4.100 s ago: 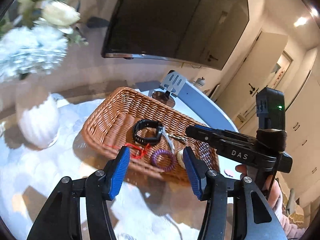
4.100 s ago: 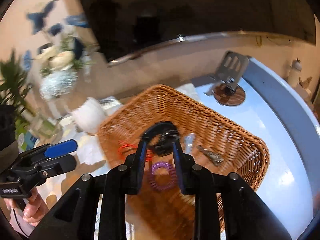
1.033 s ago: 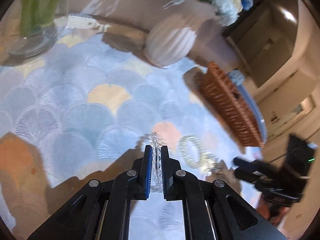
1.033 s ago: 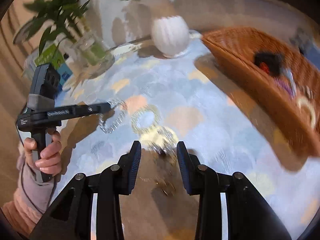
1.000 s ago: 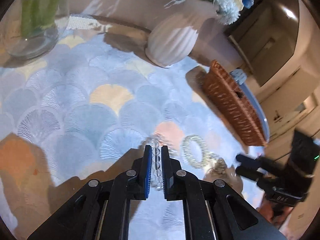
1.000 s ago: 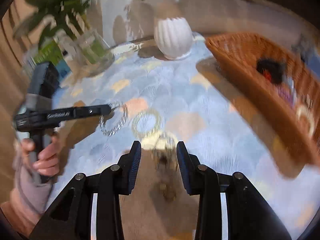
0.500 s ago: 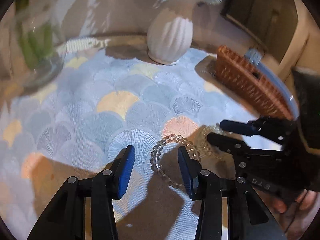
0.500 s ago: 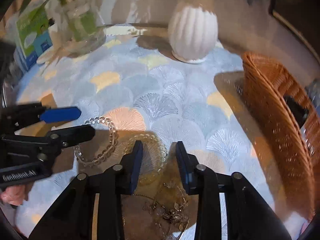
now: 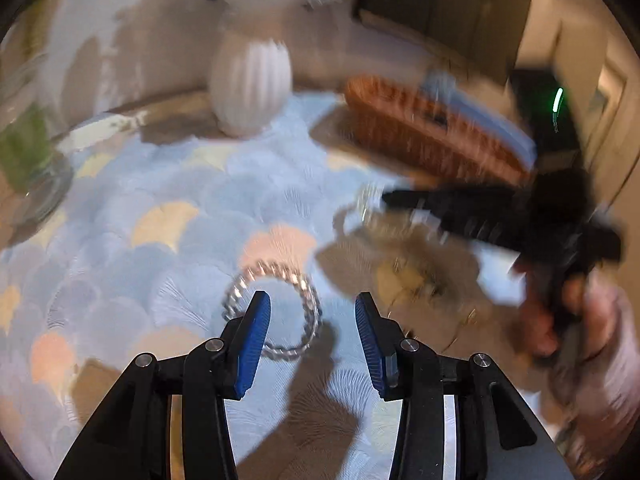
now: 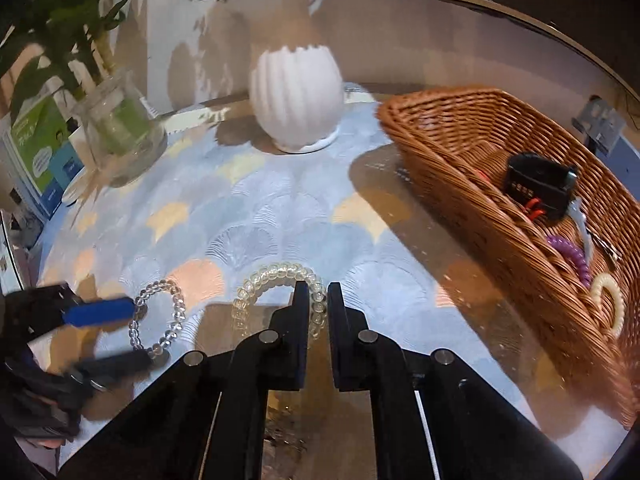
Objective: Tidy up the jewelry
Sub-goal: 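Grasp the second clear bead bracelet with the right tool while the left holds its bracelet, then carry both bead bracelets into the wicker basket and open both tools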
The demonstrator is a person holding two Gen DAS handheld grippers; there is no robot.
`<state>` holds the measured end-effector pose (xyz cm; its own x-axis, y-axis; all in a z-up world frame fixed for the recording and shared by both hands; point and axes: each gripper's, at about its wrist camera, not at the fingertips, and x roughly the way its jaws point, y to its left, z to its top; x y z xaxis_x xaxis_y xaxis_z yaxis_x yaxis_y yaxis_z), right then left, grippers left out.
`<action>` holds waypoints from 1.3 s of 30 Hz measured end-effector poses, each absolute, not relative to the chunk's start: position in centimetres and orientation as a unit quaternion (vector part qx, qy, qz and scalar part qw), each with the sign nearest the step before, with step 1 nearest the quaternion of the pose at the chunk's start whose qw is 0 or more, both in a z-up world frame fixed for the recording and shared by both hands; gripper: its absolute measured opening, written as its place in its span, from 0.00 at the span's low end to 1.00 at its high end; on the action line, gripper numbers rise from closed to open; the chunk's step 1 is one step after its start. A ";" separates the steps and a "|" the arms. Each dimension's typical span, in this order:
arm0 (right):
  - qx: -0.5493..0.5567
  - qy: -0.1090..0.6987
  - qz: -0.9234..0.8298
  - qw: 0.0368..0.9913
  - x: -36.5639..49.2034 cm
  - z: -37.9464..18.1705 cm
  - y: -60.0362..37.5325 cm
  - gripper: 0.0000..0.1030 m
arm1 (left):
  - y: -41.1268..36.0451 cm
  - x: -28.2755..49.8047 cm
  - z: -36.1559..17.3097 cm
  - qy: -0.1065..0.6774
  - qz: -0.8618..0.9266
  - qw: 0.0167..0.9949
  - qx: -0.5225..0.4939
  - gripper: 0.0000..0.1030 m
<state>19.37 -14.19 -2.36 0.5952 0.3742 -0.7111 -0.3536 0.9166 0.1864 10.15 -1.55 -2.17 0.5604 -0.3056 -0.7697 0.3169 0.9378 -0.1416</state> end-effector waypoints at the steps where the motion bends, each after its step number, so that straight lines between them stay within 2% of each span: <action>1: 0.014 0.401 0.204 0.893 19.2 -2.3 -14.4 0.09 | -2.0 10.3 -2.8 0.446 -0.167 0.879 0.020 0.42; 2: 0.014 0.399 0.205 0.894 19.0 -2.3 -14.5 0.09 | -2.3 10.2 -2.8 0.438 -0.163 0.883 0.034 0.42; 5: 0.018 0.396 0.205 0.895 18.5 -2.2 -14.9 0.09 | -3.2 10.0 -3.0 0.434 -0.166 0.884 0.058 0.25; 6: 0.020 0.395 0.205 0.895 18.3 -2.2 -15.1 0.09 | -3.4 9.9 -3.0 0.432 -0.171 0.883 0.060 0.13; 7: 0.025 0.394 0.205 0.896 18.1 -2.1 -15.3 0.09 | -3.4 9.8 -2.9 0.430 -0.181 0.882 0.059 0.07; 12: 0.047 0.384 0.217 0.896 16.6 -1.2 -16.8 0.09 | -3.1 9.2 -2.4 0.423 -0.198 0.883 0.041 0.07; 21: 0.097 0.350 0.208 0.908 12.2 0.8 -22.0 0.09 | 0.2 9.2 0.3 0.387 -0.294 0.866 -0.123 0.08; 25: 0.110 0.338 0.196 0.914 10.7 1.8 -24.6 0.09 | 0.4 9.3 1.9 0.371 -0.317 0.857 -0.166 0.08; 32: 0.139 0.300 0.163 0.929 9.3 3.9 -29.9 0.09 | -3.1 9.5 7.7 0.338 -0.329 0.871 -0.133 0.08; 39: 0.161 0.287 0.111 0.938 11.3 5.5 -35.7 0.09 | -8.7 14.3 12.8 0.329 -0.327 0.879 -0.106 0.08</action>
